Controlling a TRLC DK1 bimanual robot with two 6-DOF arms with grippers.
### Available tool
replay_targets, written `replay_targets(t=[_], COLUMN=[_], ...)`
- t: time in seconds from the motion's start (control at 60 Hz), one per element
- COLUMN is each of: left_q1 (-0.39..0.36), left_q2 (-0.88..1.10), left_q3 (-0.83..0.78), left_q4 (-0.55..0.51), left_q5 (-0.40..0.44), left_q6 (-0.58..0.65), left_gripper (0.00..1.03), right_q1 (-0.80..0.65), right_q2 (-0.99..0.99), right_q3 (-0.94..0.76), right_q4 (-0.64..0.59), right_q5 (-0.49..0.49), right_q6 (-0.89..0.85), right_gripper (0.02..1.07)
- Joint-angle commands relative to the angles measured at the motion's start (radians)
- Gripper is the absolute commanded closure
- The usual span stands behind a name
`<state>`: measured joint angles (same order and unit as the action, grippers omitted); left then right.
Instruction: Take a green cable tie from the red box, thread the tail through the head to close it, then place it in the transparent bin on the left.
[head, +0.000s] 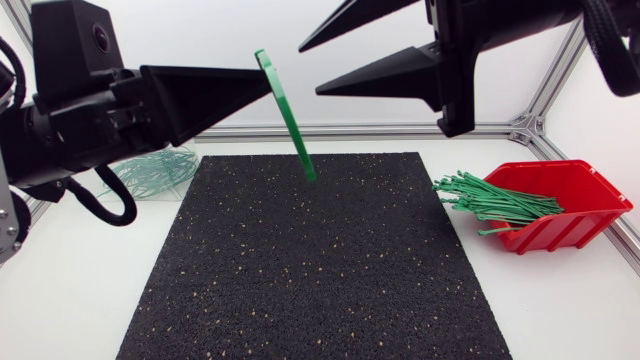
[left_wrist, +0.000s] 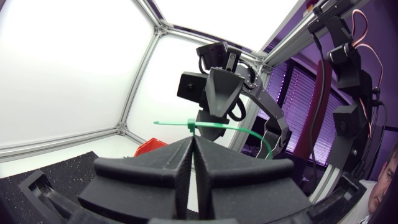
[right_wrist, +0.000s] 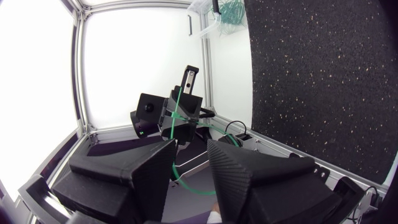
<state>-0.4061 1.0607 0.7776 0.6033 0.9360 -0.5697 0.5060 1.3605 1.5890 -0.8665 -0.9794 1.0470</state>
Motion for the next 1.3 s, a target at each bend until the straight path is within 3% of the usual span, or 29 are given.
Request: replay_targets(t=[0.0,0.15,0.45,0.9,0.967,1.15,1.283], left_q1=[0.010,-0.003,-0.023,-0.036,-0.036,-0.037,-0.042], left_q2=[0.024,0.038,0.067,0.070,0.070,0.064,0.055], left_q3=[-0.005,-0.005,0.002,-0.001,-0.001,-0.008,-0.011], left_q4=[0.015,0.016,0.016,0.019,0.019,0.019,0.019], left_q5=[0.020,0.055,0.104,0.106,0.106,0.106,0.106], left_q6=[0.034,0.077,0.149,0.163,0.163,0.163,0.163], left_gripper=[1.00,1.00,1.00,1.00,1.00,1.00,1.00], right_q1=[-0.034,-0.103,-0.070,0.011,0.022,0.034,0.040], right_q2=[0.026,0.138,0.230,0.256,0.259,0.259,0.258], right_q3=[0.052,0.114,0.230,0.276,0.275,0.276,0.272], right_q4=[-0.025,-0.124,-0.229,-0.279,-0.282,-0.282,-0.279], right_q5=[0.002,-0.028,-0.001,0.005,0.010,0.022,0.039], right_q6=[-0.068,-0.225,-0.326,-0.361,-0.361,-0.357,-0.357], right_gripper=[0.65,0.65,0.65,0.66,0.71,0.71,0.80])
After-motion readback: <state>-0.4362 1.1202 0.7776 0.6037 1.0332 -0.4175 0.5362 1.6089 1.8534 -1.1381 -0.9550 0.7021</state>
